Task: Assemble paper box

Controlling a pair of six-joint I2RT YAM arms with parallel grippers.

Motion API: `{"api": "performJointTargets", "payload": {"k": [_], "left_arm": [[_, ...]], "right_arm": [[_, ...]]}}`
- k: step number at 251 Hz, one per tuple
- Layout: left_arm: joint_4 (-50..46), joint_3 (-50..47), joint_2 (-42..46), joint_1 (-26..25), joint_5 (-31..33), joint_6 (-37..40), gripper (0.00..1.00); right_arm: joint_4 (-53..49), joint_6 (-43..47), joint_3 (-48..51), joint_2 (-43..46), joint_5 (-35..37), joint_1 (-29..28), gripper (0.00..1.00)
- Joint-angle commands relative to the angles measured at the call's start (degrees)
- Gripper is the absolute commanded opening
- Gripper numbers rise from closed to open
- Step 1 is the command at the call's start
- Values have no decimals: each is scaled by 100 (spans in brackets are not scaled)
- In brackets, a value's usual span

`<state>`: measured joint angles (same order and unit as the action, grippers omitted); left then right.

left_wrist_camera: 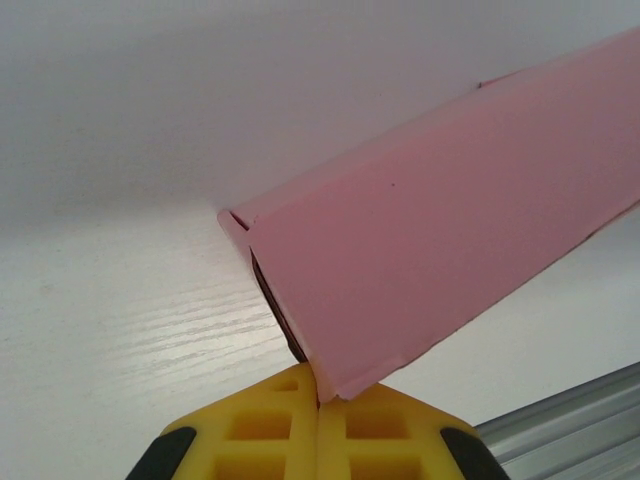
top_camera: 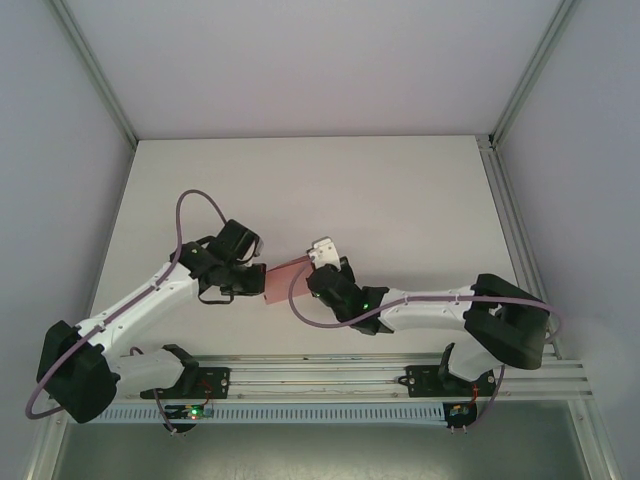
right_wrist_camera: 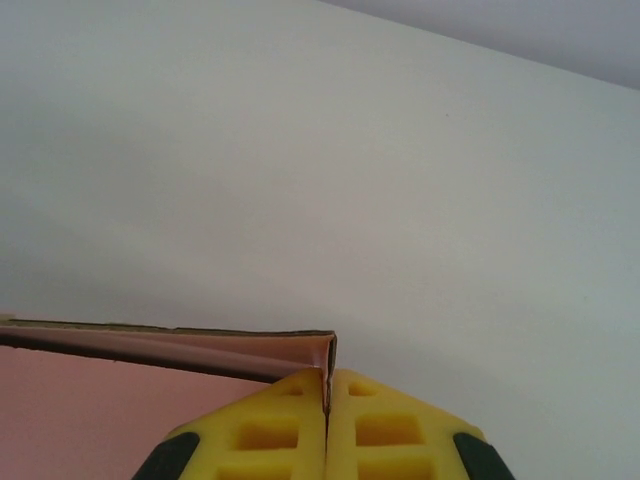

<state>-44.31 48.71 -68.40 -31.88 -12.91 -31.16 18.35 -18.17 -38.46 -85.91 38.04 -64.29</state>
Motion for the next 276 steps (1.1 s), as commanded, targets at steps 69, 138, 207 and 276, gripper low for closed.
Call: {"api": "performJointTargets", "payload": {"k": [69, 138, 207, 276], "left_arm": [[-402, -158, -912, -246, 733, 17, 0], [-411, -46, -841, -280, 758, 126, 0], [-385, 26, -964, -306, 764, 164, 0], [-419, 57, -973, -318, 809, 163, 0]], "right_arm": [[-637, -126, 116, 903, -2033, 463, 50], [-468, -785, 237, 1598, -1797, 1026, 91], [-1761, -1245, -1116, 510, -2444, 1610, 72], [-1344, -1184, -574, 1139, -4226, 1795, 52]]}}
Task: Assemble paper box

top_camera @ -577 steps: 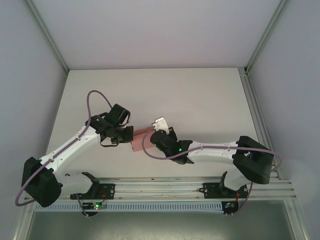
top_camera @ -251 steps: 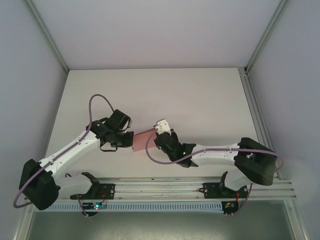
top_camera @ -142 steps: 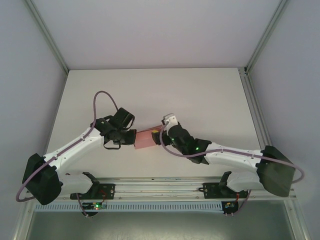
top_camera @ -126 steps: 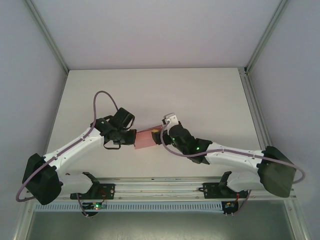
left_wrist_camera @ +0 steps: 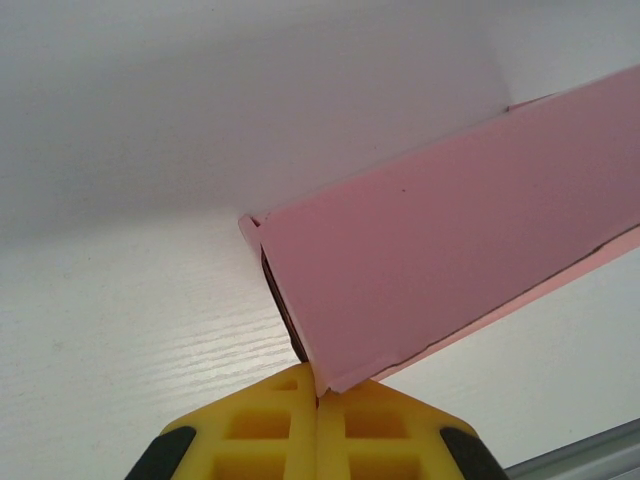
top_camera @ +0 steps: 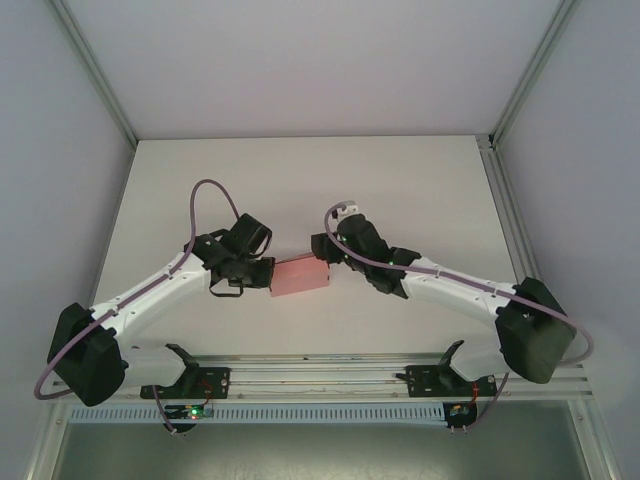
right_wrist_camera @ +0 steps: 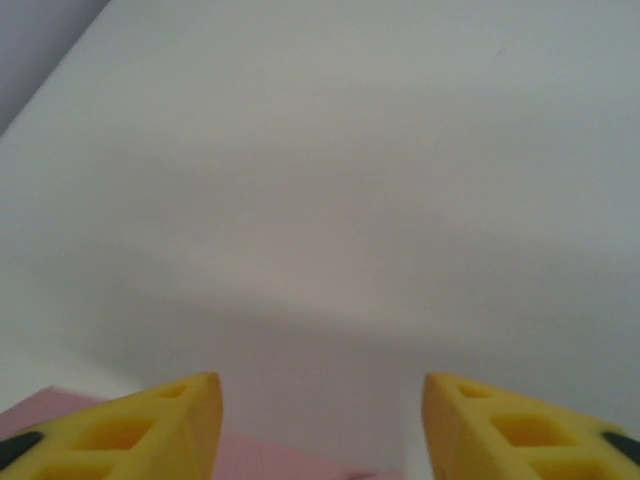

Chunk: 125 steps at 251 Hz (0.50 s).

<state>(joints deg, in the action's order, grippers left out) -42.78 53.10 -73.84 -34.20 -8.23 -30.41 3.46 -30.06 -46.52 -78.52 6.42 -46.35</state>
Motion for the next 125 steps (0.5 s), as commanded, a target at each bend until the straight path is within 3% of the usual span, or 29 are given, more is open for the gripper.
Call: {"api": "performJointTargets", "payload": {"k": [1, 125], "left_arm": [[-573, -385, -429, -87, 340, 88, 0], [-556, -321, -469, -82, 286, 106, 0]], "right_arm": [[141, -2, 241, 404, -1068, 6, 52], [-337, -215, -23, -1, -1371, 109, 50]]}}
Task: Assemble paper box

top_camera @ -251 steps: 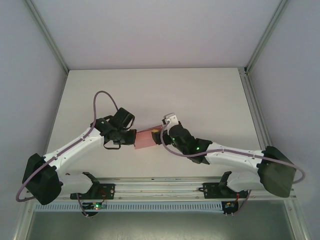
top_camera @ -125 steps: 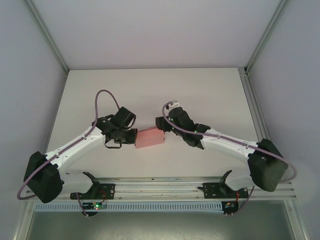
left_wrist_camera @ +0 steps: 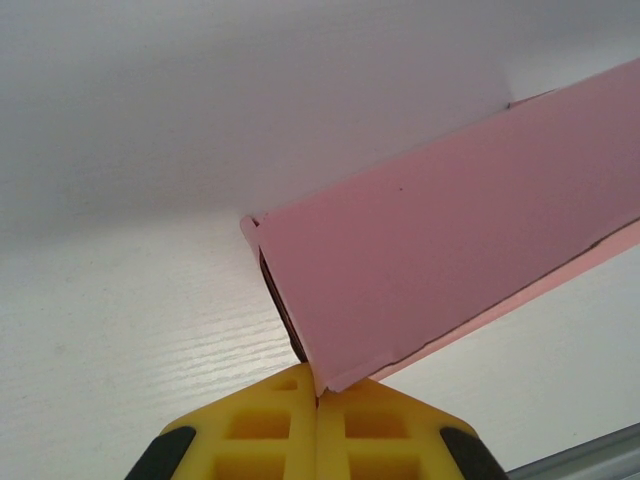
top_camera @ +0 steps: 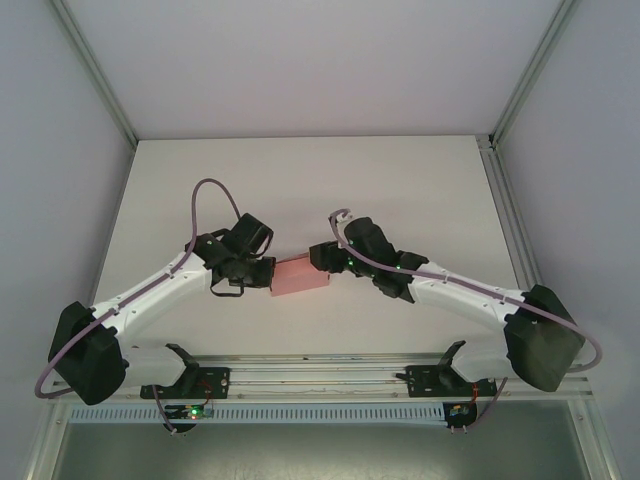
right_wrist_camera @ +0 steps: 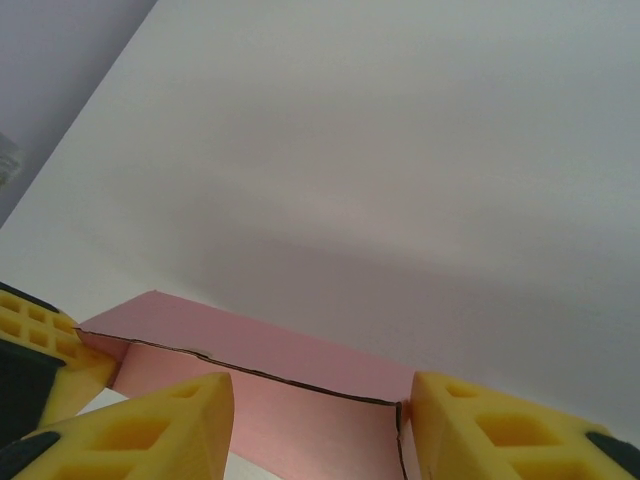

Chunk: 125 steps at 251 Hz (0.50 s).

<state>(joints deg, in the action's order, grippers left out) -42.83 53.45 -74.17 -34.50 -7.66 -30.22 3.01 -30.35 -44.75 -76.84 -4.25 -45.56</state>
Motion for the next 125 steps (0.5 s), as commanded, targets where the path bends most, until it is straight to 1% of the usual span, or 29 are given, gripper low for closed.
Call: {"api": "performJointTargets", "payload": {"k": [1, 24, 33, 45, 81, 92, 111, 125], "left_arm": [[-551, -359, -434, -54, 225, 86, 0], [-560, -349, -457, -50, 247, 78, 0], [-552, -353, -451, -55, 223, 85, 0], [-534, -360, -449, -56, 215, 86, 0], [-517, -335, -449, -55, 191, 81, 0], [-491, -333, -438, -56, 176, 89, 0], [-460, -313, -463, -56, 151, 103, 0], [-441, -309, -483, -56, 142, 95, 0]], "right_arm": [[-300, -193, -205, -171, -305, 30, 50], [-690, -263, -341, -191, -84, 33, 50], [-712, -283, -352, -192, -105, 39, 49], [-666, -380, -374, -206, -246, 43, 48], [-442, -616, -472, -303, -1099, 37, 45], [-453, -630, -460, -328, -1139, 30, 44], [-503, -692, -412, -399, -999, 39, 42], [-366, -743, -366, -459, -1166, 47, 39]]}}
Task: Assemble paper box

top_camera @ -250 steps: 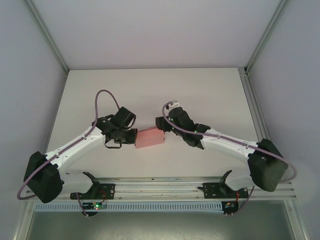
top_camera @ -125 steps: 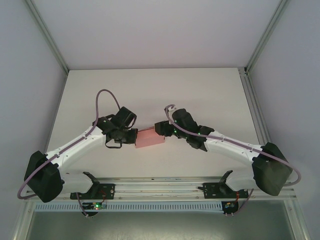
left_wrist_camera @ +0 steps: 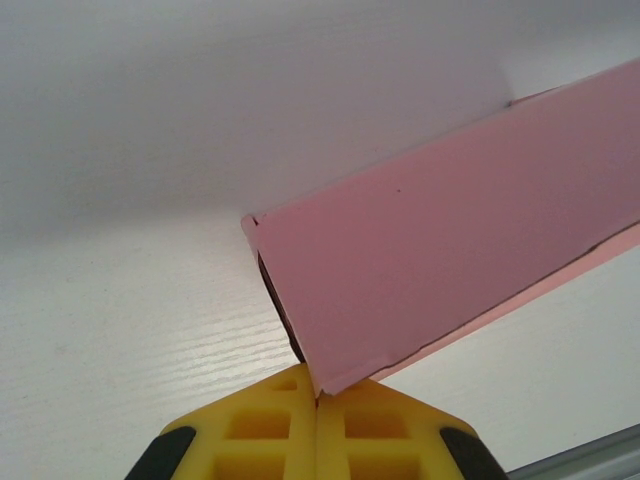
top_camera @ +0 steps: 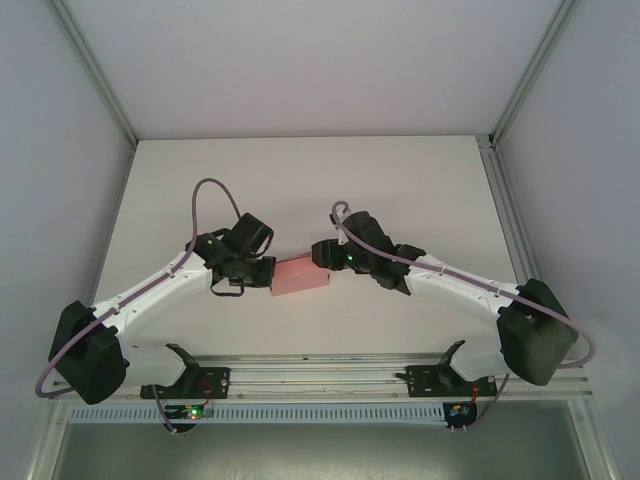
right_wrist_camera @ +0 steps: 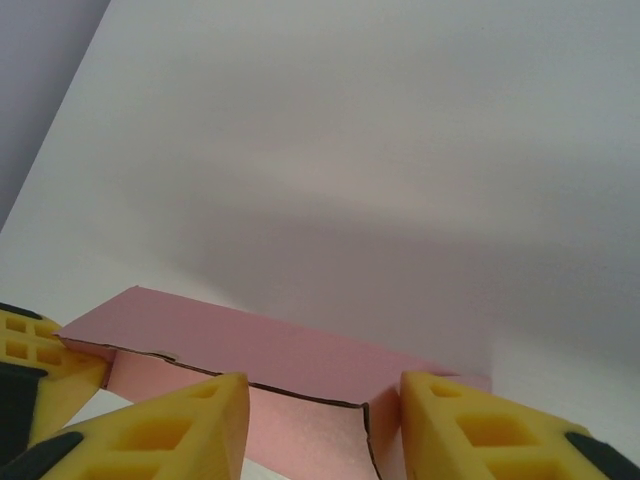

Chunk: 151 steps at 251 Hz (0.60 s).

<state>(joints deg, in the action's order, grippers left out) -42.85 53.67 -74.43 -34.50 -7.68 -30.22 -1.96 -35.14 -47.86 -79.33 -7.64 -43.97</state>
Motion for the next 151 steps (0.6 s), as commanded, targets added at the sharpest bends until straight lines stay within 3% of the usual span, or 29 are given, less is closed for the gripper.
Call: {"api": "performJointTargets", "payload": {"k": [1, 31, 58, 109, 151], "left_arm": [[-437, -331, -462, -56, 144, 95, 0], [-463, -286, -529, -52, 140, 93, 0], [-448, -251, -563, -57, 122, 95, 0], [-444, -241, -560, -54, 127, 77, 0], [-480, -216, -546, -52, 163, 86, 0]], "right_arm": [[145, -270, -48, -208, -836, -112, 39], [583, -539, 24, -240, -1327, -86, 39], [452, -556, -32, -240, -1305, -67, 39], [356, -710, 4, -274, -1660, 37, 23], [-300, -463, 4, -302, -1145, -7, 22]]}}
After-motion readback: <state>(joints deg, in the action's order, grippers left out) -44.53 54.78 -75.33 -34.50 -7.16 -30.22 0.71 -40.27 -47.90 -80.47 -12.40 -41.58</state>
